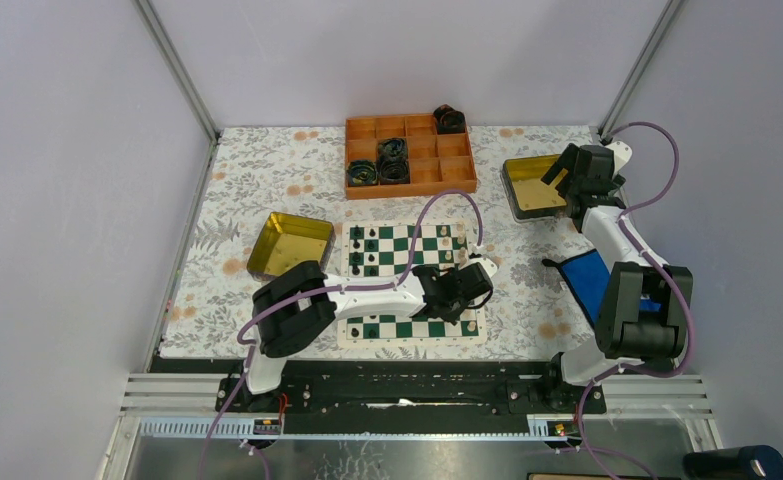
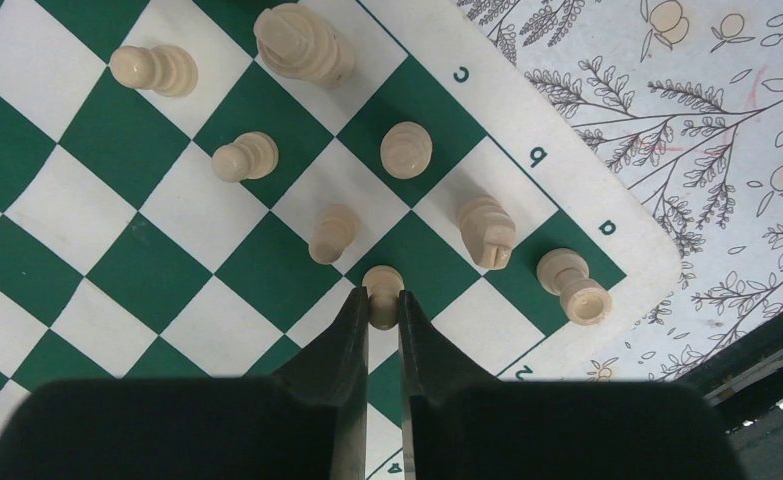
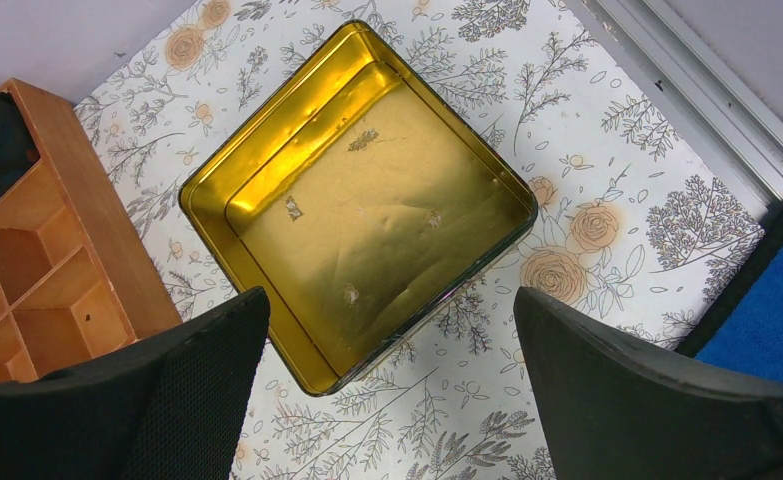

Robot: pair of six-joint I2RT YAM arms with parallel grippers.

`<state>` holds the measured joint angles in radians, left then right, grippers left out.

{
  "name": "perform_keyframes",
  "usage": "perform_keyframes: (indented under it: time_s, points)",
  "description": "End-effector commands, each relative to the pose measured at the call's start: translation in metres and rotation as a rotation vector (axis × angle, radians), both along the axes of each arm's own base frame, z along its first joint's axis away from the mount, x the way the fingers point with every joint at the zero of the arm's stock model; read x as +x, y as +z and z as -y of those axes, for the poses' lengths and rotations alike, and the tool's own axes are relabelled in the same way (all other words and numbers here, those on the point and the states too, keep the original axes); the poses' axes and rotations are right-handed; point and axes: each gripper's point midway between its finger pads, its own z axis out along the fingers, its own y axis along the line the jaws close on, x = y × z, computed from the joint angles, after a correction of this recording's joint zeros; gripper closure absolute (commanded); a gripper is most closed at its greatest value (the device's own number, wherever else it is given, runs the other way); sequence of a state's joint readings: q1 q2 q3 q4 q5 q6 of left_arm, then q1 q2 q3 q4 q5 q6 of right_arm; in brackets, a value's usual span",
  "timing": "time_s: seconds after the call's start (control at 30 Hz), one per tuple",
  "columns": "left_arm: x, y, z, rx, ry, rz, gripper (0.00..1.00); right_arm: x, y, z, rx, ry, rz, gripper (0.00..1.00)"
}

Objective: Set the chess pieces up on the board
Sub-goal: Place the chess piece on the chessboard.

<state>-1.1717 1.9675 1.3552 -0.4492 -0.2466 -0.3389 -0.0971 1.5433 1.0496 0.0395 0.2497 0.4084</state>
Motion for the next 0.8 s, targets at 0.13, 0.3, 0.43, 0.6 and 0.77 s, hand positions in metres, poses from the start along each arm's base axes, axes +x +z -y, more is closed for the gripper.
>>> perform_keyframes:
  time_s: [0.13, 0.3, 0.43, 0.6, 0.77]
  points:
    - [-0.003, 0.013, 0.014, -0.056, -0.004, 0.004, 0.87, 0.009, 0.03, 0.0, -0.009, -0.005, 0.094, 0.0]
    - [-0.008, 0.015, 0.02, -0.069, -0.025, -0.01, 0.88, 0.01, 0.029, 0.0, -0.009, -0.005, 0.093, 0.0]
    - [-0.011, 0.015, 0.024, -0.076, -0.037, -0.014, 0.88, 0.01, 0.028, 0.0, -0.009, -0.005, 0.092, 0.0]
    - [-0.011, 0.013, 0.024, -0.07, -0.038, -0.011, 0.88, 0.01, 0.029, 0.0, -0.007, -0.004, 0.094, 0.0]
    - [-0.009, 0.009, 0.023, -0.061, -0.034, -0.006, 0.87, 0.009, 0.029, 0.0, -0.008, -0.004, 0.094, 0.0]
